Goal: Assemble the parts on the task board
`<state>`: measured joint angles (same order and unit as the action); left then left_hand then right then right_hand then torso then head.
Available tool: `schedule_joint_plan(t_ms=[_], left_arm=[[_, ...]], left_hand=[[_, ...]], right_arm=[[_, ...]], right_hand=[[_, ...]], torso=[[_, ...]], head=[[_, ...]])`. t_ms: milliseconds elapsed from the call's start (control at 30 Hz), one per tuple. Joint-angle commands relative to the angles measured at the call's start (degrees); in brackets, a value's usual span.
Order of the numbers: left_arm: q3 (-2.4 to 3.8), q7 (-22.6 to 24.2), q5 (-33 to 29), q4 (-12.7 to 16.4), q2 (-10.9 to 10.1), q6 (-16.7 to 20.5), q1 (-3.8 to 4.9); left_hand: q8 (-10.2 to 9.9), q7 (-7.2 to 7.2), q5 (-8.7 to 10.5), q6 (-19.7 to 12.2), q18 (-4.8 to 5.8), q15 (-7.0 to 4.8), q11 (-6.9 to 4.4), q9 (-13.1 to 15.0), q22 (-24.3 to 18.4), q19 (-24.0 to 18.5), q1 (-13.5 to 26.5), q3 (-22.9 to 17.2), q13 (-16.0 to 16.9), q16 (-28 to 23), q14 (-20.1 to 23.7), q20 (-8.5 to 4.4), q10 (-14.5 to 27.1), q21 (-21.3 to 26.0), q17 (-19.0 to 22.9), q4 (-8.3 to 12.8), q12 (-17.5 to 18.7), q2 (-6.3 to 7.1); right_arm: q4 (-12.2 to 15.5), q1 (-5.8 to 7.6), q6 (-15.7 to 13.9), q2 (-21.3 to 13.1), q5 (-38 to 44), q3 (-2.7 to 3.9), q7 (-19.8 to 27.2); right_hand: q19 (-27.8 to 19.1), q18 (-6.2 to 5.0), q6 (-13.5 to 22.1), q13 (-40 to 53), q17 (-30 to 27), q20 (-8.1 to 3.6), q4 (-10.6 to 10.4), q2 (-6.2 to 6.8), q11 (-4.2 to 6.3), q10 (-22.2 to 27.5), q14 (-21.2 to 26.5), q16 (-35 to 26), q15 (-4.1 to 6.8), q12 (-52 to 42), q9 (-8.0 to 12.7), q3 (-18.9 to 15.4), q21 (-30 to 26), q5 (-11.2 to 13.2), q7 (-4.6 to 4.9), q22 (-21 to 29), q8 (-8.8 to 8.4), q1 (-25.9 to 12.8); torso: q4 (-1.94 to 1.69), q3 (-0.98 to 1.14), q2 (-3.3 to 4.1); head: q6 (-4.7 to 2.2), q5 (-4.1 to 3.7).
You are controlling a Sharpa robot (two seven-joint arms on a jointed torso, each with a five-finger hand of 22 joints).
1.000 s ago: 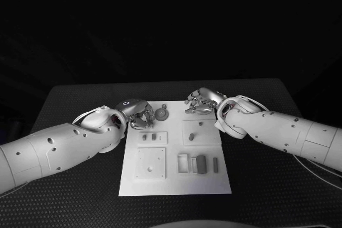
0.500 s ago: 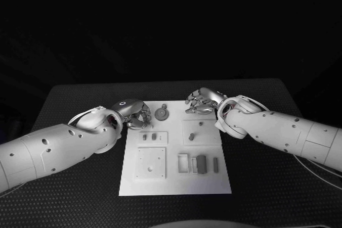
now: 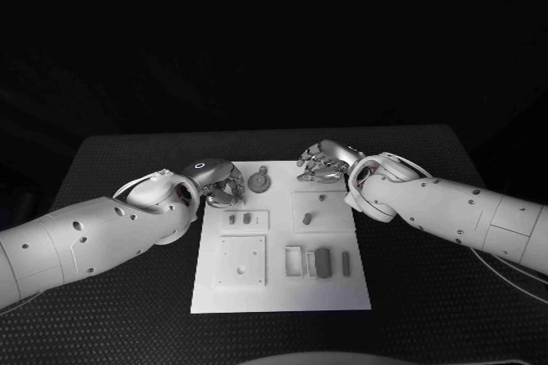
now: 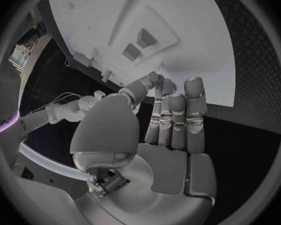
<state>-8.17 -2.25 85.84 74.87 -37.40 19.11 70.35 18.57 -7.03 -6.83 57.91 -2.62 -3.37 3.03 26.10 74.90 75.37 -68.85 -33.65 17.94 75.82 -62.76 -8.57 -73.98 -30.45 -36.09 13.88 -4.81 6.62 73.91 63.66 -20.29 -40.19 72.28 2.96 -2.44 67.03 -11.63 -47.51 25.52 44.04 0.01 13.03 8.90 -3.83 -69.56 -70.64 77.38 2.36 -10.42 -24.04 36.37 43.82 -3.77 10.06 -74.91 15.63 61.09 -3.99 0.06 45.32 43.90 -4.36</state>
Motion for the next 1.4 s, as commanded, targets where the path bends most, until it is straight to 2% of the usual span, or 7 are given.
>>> schedule_joint_plan(t_ms=[33, 533, 1033, 1400], left_arm=[[-0.02, 0.19, 0.57, 0.04, 0.39, -1.00, 0.03], [-0.71, -0.46, 2.09, -0.42, 1.12, -3.73, 0.01], [-0.80, -1.30, 2.97, -0.88, 1.29, -3.75, 0.00], [-0.86, -1.17, 2.97, -1.80, 2.35, -3.93, -0.12]], left_hand=[[0.26, 0.02, -0.07, 0.31, -5.04, 0.05, 0.02, 0.07, 1.19, -0.06, 0.07, -0.16, 0.07, -0.30, -0.33, -0.31, -0.26, -0.30, 0.06, 0.00, 0.23, -0.17], [0.24, 0.01, 0.00, 0.30, -5.03, 0.05, 0.02, 0.06, 1.20, -0.05, 0.08, -0.14, 0.09, -0.29, -0.34, -0.32, -0.28, -0.31, 0.06, -0.01, 0.29, -0.19], [0.17, -0.02, 0.08, 0.22, -5.03, 0.06, 0.04, 0.03, 1.22, -0.08, -0.05, -0.15, 0.11, -0.27, -0.31, -0.34, -0.24, -0.32, 0.05, 0.12, 0.41, -0.12], [0.12, -0.05, 0.13, 0.16, -5.03, 0.08, 0.05, 0.01, 1.23, -0.07, -0.16, -0.15, 0.14, -0.24, -0.30, -0.34, -0.23, -0.34, 0.05, 0.25, 0.51, -0.05]], right_arm=[[0.06, -0.03, 0.22, 0.02, 0.08, 0.01, 0.52], [0.05, -0.03, 0.24, -0.01, 0.08, 0.01, 0.52], [0.02, -0.03, 0.26, -0.01, 0.08, 0.01, 0.53], [-0.04, -0.03, 0.26, 0.06, 0.07, 0.01, 0.55]], right_hand=[[-0.06, -3.37, 0.01, 0.07, -0.06, -0.31, 0.38, -0.43, -0.25, -0.04, 0.30, -0.18, -0.04, -0.22, 0.08, 0.02, -0.17, -0.07, 0.30, -1.16, 0.20, -0.29], [-0.06, -3.37, 0.02, 0.07, -0.06, -0.31, 0.40, -0.44, -0.25, -0.04, 0.29, -0.18, -0.04, -0.22, 0.08, 0.02, -0.17, -0.07, 0.31, -1.16, 0.20, -0.30], [-0.06, -3.37, 0.03, 0.07, -0.07, -0.30, 0.41, -0.45, -0.25, -0.04, 0.29, -0.18, -0.04, -0.23, 0.09, 0.01, -0.16, -0.07, 0.31, -1.16, 0.21, -0.32], [-0.06, -3.37, 0.03, 0.07, -0.07, -0.30, 0.40, -0.48, -0.25, -0.04, 0.29, -0.18, -0.04, -0.23, 0.10, 0.01, -0.16, -0.07, 0.31, -1.16, 0.22, -0.34]], torso=[[0.02, 0.01, 0.01], [-0.02, -0.02, -0.01], [-0.02, -0.05, -0.01], [0.02, -0.02, 0.02]], head=[[-0.03, -0.03], [0.12, -0.18], [0.15, -0.24], [0.21, -0.31]])
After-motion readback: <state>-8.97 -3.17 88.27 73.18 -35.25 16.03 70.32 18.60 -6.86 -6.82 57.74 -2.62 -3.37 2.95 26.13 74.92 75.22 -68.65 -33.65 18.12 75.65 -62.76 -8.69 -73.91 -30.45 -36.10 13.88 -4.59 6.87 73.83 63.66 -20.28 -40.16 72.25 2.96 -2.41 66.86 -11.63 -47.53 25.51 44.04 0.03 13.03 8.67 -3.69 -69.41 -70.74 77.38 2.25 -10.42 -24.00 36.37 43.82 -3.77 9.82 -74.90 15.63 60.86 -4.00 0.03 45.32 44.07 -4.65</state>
